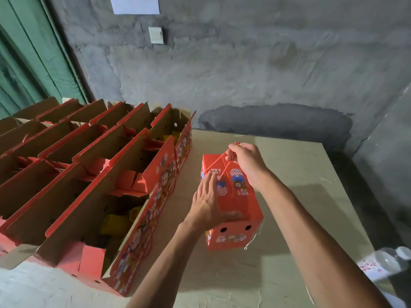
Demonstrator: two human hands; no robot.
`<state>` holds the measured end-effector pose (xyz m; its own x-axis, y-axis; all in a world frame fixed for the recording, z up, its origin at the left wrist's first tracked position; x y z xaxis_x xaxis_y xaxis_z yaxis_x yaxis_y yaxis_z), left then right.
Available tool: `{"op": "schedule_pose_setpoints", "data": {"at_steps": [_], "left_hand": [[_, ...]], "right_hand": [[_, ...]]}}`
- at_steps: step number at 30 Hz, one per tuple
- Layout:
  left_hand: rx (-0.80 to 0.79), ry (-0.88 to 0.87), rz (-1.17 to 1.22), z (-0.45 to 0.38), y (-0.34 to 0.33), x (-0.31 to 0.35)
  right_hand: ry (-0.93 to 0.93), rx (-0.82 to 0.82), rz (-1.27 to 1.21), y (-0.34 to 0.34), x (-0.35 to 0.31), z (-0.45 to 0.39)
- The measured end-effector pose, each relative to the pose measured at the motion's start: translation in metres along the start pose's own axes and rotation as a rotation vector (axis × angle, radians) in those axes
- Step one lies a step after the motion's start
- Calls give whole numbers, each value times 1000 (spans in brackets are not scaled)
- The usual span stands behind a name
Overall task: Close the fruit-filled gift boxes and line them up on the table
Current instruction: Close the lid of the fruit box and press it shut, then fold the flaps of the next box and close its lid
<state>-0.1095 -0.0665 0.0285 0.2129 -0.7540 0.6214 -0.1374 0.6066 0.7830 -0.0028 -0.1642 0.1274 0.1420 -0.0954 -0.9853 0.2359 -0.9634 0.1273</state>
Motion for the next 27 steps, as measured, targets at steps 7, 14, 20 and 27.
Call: {"op": "schedule_pose_setpoints", "data": {"at_steps": [7,14,20,27], "left_hand": [[-123,-74,49,-74,-37,59],[-192,-115,66,-169,-94,116],[-234,-121,45,-243,-169,157],[-227,-106,87,-312,-246,204]], "right_hand": [[18,82,122,71,-5,-81],[-31,139,241,154,30,-155],[-101,199,279,228,77,-216],[-161,300,275,307,128,-269]]}}
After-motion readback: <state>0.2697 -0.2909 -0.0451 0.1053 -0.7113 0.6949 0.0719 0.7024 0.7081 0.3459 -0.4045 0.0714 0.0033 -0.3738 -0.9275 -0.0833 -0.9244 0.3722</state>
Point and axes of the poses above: each hand's wrist, its own z-axis away from the middle knuckle, its own y-axis out of the back of the hand, x = y × z, the point moved 10 cm from there along -z, towards the middle knuckle, and after that the axes turned 8 degrees about y, right-handed, at the moved point
